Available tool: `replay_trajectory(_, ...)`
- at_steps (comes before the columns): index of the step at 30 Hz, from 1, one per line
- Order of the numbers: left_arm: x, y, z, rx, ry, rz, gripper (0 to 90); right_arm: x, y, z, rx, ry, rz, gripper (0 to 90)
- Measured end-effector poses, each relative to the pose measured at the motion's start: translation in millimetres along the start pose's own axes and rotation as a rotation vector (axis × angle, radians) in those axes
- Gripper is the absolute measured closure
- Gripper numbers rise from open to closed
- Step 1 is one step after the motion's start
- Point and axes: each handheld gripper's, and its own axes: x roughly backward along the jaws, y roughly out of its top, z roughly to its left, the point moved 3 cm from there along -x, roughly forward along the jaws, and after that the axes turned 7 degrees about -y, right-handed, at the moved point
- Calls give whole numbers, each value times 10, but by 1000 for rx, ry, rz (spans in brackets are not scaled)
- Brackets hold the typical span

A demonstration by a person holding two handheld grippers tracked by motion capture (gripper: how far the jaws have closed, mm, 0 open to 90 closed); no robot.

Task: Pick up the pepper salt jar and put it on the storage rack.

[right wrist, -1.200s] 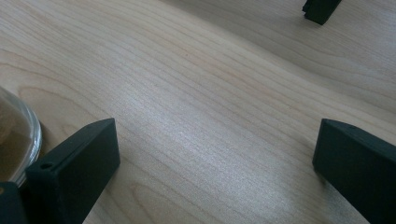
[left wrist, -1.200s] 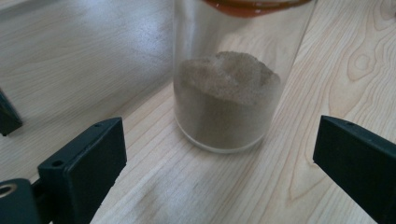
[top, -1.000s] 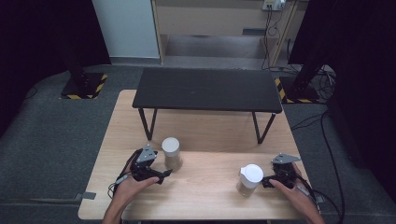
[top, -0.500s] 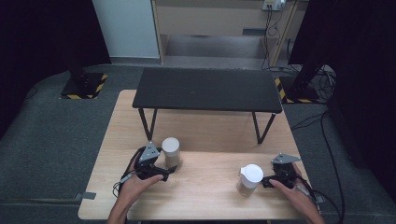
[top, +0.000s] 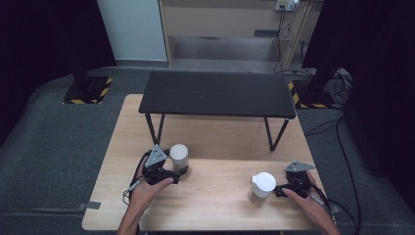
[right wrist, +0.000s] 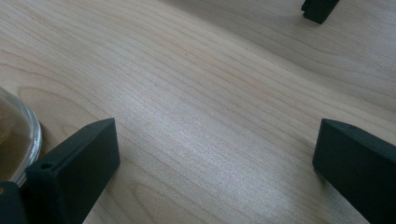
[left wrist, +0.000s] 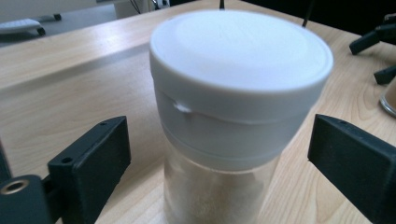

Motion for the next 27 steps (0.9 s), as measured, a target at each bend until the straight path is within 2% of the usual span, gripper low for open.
replay_trajectory(7,-1,-12,-16,-1,12,-31,108,0,0,-2,1,0,0,15)
replay_trajectory(14,-39,3,-39,1,25,-34,157,0,0,0,0,0,0,15)
replay_trajectory(16,-58,3,-27,-2,5,-33,191,0,0,-1,0,0,0,14)
replay_trajectory(19,-65,4,-39,-8,8,-37,208,0,0,0,0,0,0,15)
replay_trajectory(21,-67,-9,-23,12,4,-60,244,0,0,-1,0,0,0,14)
replay_trajectory(25,-70,-22,0,24,-12,-67,293,0,0,0,0,0,0,14)
replay_trajectory(27,-64,-21,-2,13,-8,-65,323,0,0,0,0,0,0,15)
